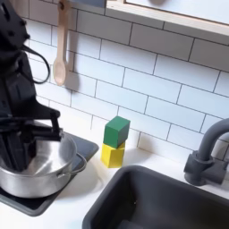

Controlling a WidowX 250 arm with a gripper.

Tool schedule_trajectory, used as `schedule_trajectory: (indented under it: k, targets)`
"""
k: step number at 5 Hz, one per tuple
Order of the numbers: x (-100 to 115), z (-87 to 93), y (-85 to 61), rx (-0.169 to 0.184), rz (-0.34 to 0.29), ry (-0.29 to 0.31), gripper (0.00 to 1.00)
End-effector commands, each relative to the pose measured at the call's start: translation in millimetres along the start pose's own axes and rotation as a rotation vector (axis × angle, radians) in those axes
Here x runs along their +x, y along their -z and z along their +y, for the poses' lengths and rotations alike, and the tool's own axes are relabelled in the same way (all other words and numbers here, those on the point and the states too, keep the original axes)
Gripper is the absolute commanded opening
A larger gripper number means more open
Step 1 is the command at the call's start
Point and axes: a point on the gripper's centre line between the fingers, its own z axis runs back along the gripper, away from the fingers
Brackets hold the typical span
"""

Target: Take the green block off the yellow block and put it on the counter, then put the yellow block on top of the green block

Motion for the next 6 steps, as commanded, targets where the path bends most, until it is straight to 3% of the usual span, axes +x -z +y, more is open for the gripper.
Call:
schedule_trajectory:
  k: [1,2,3,4,5,6]
  targets:
    - [-31,-25.9,14.9,0.008,0.086,0.185,0.00]
    - [-45,-35.6,17.2,0.030,0.093,0.257,0.00]
    - [-55,-38.6,19.1,0.056,0.104,0.299,0.19]
    - [-60,-38.0,17.4,0.099,0.089,0.287,1.00]
    - [-62,-33.9,11.8,0.160,0.060,0.246,1.00]
    - [-63,-34.2,10.8,0.162,0.050,0.241,1.00]
